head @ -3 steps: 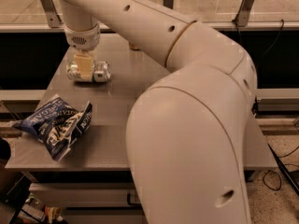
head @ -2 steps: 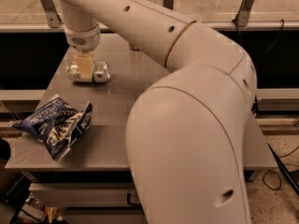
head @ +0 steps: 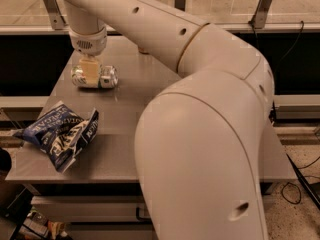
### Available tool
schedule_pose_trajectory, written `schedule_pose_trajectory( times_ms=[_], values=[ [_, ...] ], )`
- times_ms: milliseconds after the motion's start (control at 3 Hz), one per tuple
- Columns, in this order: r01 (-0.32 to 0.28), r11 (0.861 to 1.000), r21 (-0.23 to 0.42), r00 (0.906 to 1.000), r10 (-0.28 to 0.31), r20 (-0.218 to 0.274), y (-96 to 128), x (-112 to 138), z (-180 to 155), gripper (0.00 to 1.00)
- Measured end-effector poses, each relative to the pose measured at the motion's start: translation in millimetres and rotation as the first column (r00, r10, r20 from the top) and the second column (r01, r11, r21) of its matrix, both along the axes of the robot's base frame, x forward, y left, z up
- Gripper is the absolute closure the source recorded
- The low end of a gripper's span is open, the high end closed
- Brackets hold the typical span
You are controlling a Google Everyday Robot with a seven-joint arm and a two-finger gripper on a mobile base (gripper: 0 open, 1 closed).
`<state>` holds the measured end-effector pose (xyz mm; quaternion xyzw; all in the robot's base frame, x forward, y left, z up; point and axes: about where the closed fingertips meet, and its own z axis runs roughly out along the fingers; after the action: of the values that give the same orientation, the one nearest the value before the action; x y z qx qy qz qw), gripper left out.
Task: Place 7up can upright
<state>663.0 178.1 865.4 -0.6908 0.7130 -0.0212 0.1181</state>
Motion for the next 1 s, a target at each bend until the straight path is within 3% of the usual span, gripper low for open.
schedule_pose_trajectory(
  times_ms=[667,1000],
  values=[
    [-0.017,0.998,0.056,0.9974,0.013,0.071,-15.4,-2.5,36.8,1.0],
    [-0.058,0.987,0.15,0.9924,0.04,0.116,-26.4,-5.7,53.3,1.0]
  ],
)
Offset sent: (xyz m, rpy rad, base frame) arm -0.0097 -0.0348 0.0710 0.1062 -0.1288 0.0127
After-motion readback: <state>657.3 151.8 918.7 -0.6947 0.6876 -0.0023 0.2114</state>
